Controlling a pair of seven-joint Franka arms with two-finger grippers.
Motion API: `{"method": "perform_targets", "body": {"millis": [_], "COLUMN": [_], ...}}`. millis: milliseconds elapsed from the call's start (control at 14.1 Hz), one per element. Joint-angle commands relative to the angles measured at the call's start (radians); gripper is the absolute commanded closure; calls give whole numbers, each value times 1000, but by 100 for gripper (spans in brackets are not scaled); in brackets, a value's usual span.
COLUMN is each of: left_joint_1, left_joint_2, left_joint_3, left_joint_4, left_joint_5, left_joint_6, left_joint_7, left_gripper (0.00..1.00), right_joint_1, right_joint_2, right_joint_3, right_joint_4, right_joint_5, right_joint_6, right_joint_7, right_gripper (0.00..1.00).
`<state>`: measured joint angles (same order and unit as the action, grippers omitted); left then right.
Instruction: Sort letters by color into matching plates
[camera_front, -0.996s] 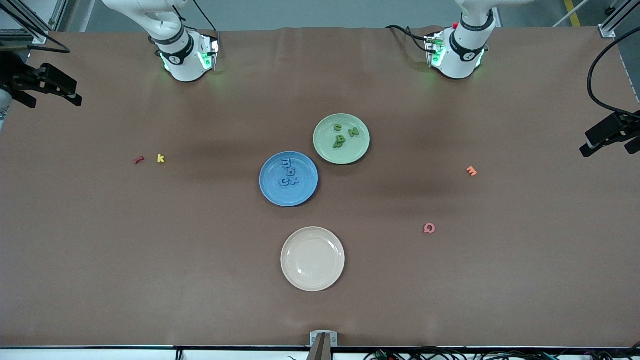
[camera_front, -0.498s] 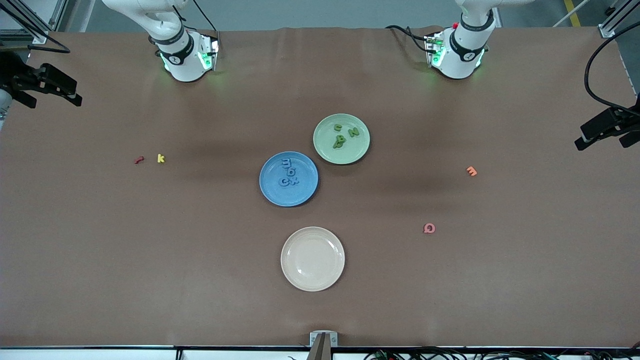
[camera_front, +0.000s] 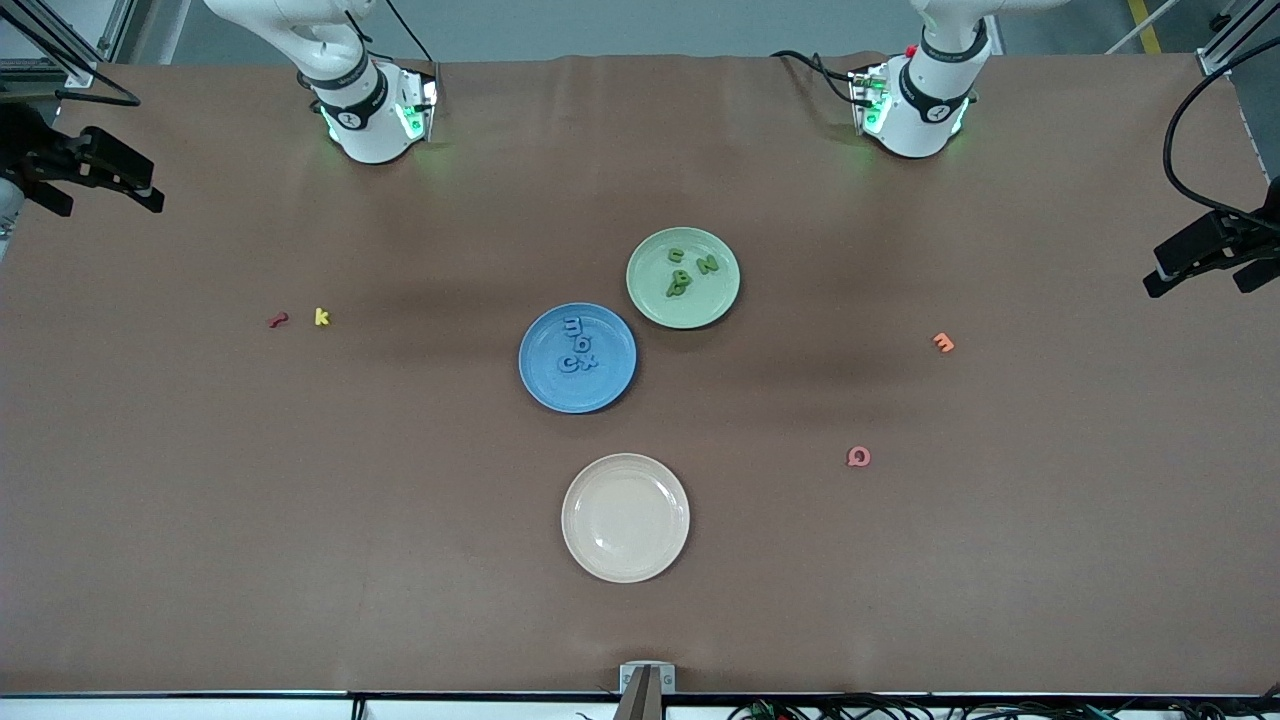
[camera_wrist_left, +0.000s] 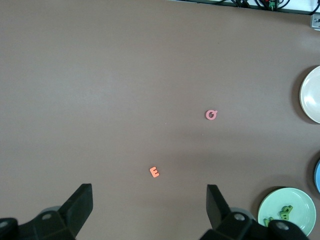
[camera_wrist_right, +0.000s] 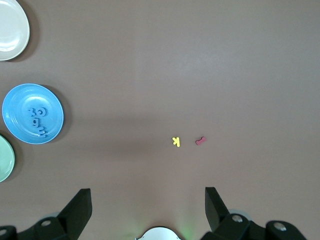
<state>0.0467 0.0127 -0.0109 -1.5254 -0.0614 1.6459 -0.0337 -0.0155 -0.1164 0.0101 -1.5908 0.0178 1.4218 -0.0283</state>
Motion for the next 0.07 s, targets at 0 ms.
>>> {"method": "perform_targets", "body": {"millis": [0], "left_joint_1": [5], "left_joint_2": [-10], "left_joint_3": [-8], "left_joint_4": [8], "left_joint_5": [18], "left_joint_6": [-18], "left_joint_7": [17], "left_gripper": [0], "right_joint_1": [-14], "right_joint_2": [0], "right_joint_3": [7], "right_joint_4": [12], "right_joint_5": [2], "right_joint_6": [-11], "right_joint_7": [-13], "right_gripper": [0]}}
